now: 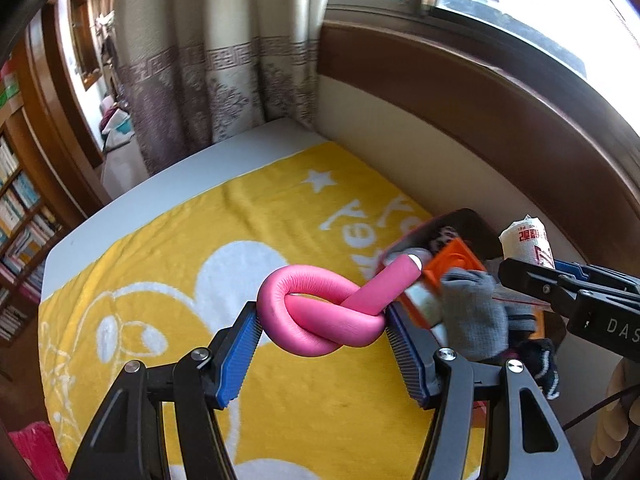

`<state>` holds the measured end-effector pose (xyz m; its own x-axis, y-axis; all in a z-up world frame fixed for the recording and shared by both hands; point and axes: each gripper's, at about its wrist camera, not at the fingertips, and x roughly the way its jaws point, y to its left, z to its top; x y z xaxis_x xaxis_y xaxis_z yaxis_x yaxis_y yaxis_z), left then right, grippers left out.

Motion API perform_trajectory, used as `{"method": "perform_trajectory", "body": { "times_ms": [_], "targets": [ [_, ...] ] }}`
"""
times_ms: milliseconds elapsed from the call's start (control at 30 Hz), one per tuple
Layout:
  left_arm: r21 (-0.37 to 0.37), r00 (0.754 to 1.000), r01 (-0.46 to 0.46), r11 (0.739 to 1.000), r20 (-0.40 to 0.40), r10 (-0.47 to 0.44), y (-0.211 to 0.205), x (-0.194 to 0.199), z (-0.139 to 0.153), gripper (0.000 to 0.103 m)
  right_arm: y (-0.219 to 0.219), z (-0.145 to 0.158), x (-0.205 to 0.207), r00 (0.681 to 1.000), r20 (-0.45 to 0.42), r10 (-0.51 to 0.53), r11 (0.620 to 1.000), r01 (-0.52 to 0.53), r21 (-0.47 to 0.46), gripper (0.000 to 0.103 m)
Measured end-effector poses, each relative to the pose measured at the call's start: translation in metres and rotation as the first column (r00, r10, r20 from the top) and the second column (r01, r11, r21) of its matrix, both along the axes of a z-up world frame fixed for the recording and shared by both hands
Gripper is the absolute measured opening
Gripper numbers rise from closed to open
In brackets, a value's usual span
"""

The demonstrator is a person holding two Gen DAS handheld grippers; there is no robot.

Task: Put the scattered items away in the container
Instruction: 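Carry the pink knotted tube and the tape roll over the tin tray, then open the left gripper to drop the pink tube while the right releases the tape roll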

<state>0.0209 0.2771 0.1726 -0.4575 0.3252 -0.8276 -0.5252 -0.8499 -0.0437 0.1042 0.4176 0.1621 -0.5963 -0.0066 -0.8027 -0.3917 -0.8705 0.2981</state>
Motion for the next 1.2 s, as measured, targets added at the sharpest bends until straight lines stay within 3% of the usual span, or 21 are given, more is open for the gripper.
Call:
{"method": "perform_trajectory", "body": {
  "times_ms": [533,700,933,1200],
  "targets": [
    [0.045,0.991,0.129,0.991,0.023,-0.13,0.067,0.036,0.009,0.065,0.061,-0.005,0.096,0.988,0.003,-0.154,0.988,0.154,-0.001,0.046],
    [0.07,0.983,0.177,0.982,0.044,-0.18,0.084,0.046,0.012,0.065,0.061,-0.007,0.111,0.99,0.004,-0.143,0.99,0.143,0.003,0.046],
    [0.1,0.96,0.256,0.961,0.094,-0.266,0.102,0.064,0.007,0.065,0.056,-0.009,0.124,0.992,0.009,-0.126,0.992,0.125,0.016,0.046],
    [0.111,0.928,0.313,0.943,0.175,-0.328,0.11,0.087,-0.023,0.065,0.062,-0.01,0.131,0.989,0.013,-0.145,0.989,0.145,0.002,0.046]
  ]
}}
